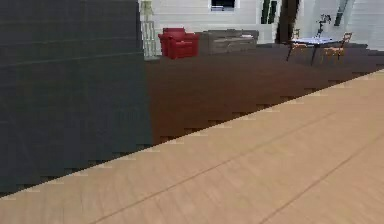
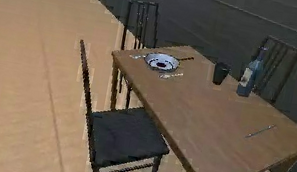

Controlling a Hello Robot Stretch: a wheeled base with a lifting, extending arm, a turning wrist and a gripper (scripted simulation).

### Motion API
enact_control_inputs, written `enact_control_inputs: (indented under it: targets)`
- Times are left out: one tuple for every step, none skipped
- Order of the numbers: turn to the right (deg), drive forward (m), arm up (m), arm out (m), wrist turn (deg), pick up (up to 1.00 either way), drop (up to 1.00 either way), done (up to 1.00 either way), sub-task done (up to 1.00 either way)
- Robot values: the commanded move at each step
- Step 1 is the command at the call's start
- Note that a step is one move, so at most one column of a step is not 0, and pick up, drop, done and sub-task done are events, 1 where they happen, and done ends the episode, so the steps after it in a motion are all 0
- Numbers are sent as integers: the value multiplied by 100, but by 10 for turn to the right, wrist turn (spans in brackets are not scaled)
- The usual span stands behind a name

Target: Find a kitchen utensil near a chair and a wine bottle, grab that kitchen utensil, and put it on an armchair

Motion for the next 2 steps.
enact_control_inputs:
  targets:
    - [450,0,0,0,0,0,0,0,0]
    - [240,0,0,0,0,0,0,0,0]
